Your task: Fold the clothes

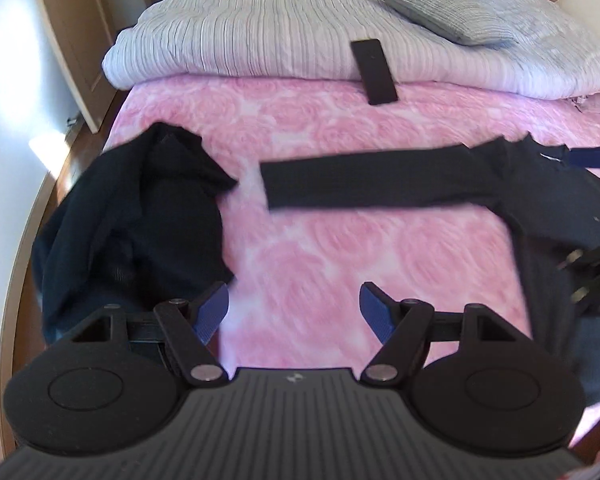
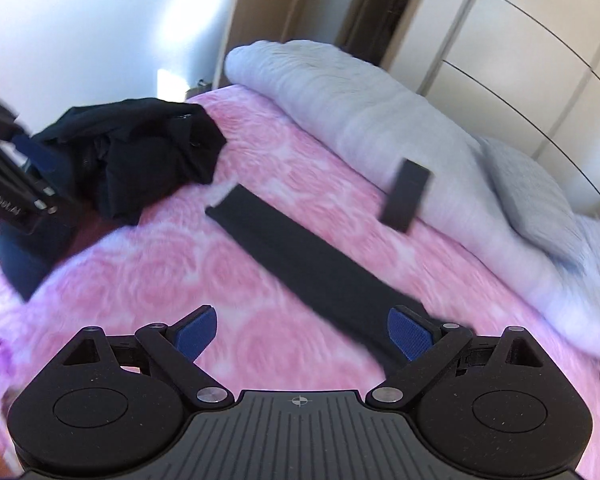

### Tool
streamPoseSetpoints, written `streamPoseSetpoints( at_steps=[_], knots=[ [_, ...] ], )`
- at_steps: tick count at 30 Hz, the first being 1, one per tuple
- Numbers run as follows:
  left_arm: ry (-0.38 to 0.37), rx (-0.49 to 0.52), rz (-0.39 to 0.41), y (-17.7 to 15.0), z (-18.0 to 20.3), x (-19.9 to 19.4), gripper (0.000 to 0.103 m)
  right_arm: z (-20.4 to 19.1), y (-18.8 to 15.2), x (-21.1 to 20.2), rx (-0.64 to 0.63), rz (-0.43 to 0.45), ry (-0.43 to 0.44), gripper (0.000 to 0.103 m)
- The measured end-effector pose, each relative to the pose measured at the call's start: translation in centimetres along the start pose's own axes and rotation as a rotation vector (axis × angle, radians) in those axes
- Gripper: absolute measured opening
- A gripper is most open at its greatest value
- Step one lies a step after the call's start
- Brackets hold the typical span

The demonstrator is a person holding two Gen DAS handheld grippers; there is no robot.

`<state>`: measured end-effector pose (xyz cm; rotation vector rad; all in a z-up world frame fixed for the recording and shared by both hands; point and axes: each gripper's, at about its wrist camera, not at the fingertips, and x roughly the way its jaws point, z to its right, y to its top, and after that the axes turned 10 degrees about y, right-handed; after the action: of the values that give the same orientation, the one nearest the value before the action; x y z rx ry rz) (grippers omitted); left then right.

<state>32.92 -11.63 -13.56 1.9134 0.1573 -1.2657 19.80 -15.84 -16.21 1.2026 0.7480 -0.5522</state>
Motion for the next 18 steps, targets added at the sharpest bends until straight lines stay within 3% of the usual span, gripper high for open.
streamPoseSetpoints(
  at_steps=[1, 4, 11, 17, 18],
  knots=[
    [0.002, -0.004, 0.007, 0.8, -0.8, 1.3, 0.069, -0.4, 0.8, 2.2, -0.024, -0.001, -0.003, 0.095],
    [-0.002, -0.026, 0.036, 2.9, -3.0, 4.8, 0.069, -1.6, 3.0, 9.1, -0.093, -0.012, -0.003, 0.06],
    [0.001, -0.067, 0.047, 3.8, -6.5, 10.8, 0.069, -6.0, 4.4, 23.1, -0.308, -0.006, 0.052, 0.06],
    [0.004, -0.113, 0.019, 2.1, -7.9, 13.0, 0.069, -7.8, 5.0, 30.3, -0.444, 0.002, 0.005, 0.06],
    [0.003, -0.114, 0.016, 1.9, -7.9, 13.2, 0.069, -7.9, 5.1, 30.9, -0.461, 0.004, -0.001, 0.053]
  ],
)
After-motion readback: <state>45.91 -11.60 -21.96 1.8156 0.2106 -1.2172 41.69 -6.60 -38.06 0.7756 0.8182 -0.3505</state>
